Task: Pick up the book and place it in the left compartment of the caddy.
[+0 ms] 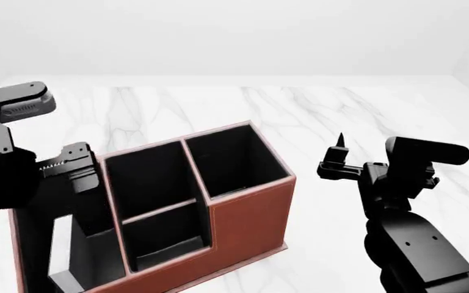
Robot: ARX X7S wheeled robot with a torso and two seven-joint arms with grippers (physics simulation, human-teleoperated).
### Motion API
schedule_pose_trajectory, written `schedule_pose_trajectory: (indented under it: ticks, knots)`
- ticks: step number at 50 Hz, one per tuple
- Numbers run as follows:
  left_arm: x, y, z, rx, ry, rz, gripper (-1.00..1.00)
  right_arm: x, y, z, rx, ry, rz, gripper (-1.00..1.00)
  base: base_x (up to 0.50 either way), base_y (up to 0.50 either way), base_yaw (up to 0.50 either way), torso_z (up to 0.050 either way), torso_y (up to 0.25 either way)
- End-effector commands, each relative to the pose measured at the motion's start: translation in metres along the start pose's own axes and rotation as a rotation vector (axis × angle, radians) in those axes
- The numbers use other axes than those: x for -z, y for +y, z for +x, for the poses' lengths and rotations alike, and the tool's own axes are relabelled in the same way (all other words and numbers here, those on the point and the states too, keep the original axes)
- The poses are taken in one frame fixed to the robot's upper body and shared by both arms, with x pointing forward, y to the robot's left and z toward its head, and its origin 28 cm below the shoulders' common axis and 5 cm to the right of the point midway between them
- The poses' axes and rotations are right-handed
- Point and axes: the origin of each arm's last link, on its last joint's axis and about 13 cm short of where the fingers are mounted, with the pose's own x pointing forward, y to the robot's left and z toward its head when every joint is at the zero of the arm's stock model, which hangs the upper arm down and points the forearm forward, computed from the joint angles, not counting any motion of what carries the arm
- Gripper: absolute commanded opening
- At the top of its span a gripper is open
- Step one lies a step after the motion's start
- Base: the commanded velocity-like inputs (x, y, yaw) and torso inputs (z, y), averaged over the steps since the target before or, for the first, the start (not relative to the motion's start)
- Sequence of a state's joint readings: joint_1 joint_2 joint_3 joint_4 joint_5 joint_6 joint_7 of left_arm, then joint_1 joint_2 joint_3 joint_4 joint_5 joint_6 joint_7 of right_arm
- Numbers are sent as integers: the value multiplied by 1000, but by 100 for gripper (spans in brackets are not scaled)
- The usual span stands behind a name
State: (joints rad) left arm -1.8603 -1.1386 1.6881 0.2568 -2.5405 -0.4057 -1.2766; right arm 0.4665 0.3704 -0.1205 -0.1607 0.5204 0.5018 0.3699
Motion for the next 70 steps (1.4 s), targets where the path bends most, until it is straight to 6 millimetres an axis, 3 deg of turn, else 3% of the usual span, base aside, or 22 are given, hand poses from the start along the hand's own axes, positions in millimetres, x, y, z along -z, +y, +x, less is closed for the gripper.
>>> schedule_pose_trajectory:
  ticks: [1,9,11,14,15,16,19,20,24,26,32,42,70]
  knots:
    - [-2,1,-44,94,-121,15,100,-1,1,0,-3,-2,2,100,0,0,0,0,0]
    - [21,-6,-39,301,-389,45,100,-4,3,-2,-19,-12,3,100,0,0,0,0,0]
    - [26,-6,-35,265,-475,98,100,-5,4,-2,-22,-17,0,100,0,0,0,0,0]
    - [33,-4,-30,329,-525,-3,100,-11,7,-4,-34,-38,-5,100,0,0,0,0,0]
    - [37,-3,-27,331,-544,69,100,-13,8,-5,-38,-43,-5,100,0,0,0,0,0]
    - [39,-3,-22,314,-655,78,100,-15,9,-5,-46,-52,-5,100,0,0,0,0,0]
    - [44,-6,-17,394,-596,-9,100,-21,14,-7,-61,-98,-19,100,0,0,0,0,0]
    - [47,-8,-12,404,-682,21,100,-26,18,-8,-72,-128,-15,100,0,0,0,0,0]
    - [57,-13,0,408,-694,66,100,-34,24,-11,-80,-204,-14,100,0,0,0,0,0]
    - [68,-18,19,351,-856,165,100,-43,30,-15,-84,-299,-19,100,0,0,0,0,0]
    - [74,-23,37,293,-1004,213,100,-53,34,-20,-82,-384,-13,100,0,0,0,0,0]
    - [75,-27,53,199,-1118,281,100,-60,36,-25,-106,-441,6,100,0,0,0,0,0]
    - [76,-28,52,186,-1211,246,100,-64,40,-30,-132,-505,0,100,0,0,0,0,0]
